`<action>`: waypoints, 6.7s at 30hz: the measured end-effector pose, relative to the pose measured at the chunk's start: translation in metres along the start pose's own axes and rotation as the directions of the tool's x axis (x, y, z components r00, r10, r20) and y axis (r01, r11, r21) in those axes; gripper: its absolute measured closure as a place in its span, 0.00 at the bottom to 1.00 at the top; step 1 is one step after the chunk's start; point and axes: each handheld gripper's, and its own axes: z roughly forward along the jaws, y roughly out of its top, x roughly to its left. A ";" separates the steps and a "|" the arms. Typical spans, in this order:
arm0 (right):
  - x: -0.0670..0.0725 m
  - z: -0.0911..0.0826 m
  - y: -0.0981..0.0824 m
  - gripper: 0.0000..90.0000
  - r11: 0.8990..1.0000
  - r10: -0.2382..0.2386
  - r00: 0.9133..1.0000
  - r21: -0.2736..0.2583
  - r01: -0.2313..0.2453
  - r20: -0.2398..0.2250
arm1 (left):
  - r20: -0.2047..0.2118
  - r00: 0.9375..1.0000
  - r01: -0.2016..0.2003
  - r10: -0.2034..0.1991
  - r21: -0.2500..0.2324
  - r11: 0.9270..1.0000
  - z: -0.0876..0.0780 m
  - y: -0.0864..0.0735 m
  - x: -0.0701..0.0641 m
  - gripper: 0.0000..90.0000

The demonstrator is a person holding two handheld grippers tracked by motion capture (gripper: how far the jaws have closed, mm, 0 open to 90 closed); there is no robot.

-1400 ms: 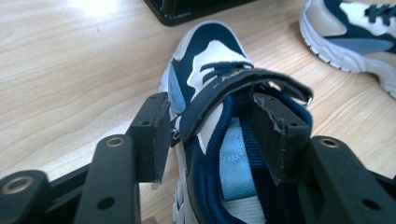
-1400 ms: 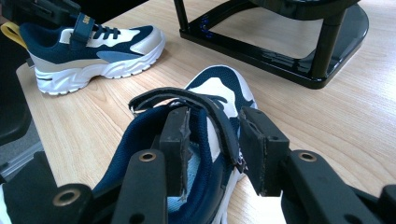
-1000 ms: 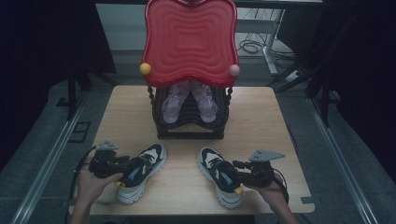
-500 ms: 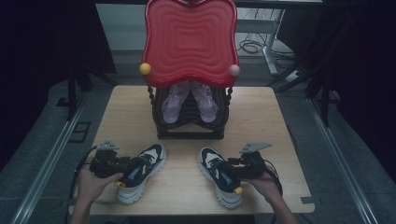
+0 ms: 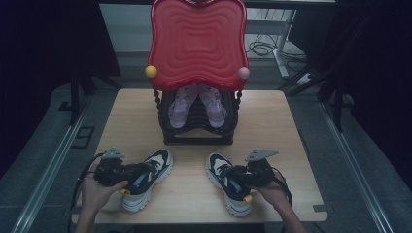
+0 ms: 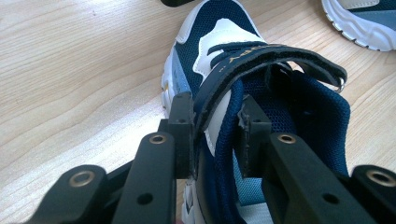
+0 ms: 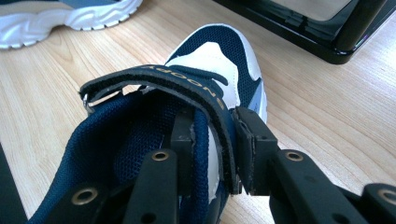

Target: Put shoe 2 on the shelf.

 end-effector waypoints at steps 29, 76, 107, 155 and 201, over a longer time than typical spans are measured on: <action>-0.006 -0.033 -0.021 0.80 0.928 0.122 0.984 -0.337 -0.161 -0.132 | 0.107 0.991 0.100 -0.079 -0.213 0.972 -0.028 -0.004 0.009 0.81; -0.051 -0.088 -0.050 0.80 0.765 0.291 0.949 -0.567 -0.305 -0.118 | 0.139 0.967 0.253 -0.213 -0.448 0.857 -0.073 -0.020 0.038 0.81; -0.090 -0.117 -0.005 0.80 0.667 0.333 0.942 -0.694 -0.273 -0.050 | 0.103 0.973 0.228 -0.206 -0.553 0.801 -0.085 0.044 0.054 0.80; -0.094 -0.156 0.090 0.80 0.606 0.315 0.949 -0.768 -0.207 -0.007 | 0.107 0.977 0.210 -0.186 -0.652 0.729 -0.135 0.118 0.061 0.80; -0.079 -0.193 0.224 0.80 0.594 0.262 0.964 -0.780 -0.198 -0.045 | 0.159 0.979 0.204 -0.130 -0.696 0.688 -0.186 0.221 0.031 0.80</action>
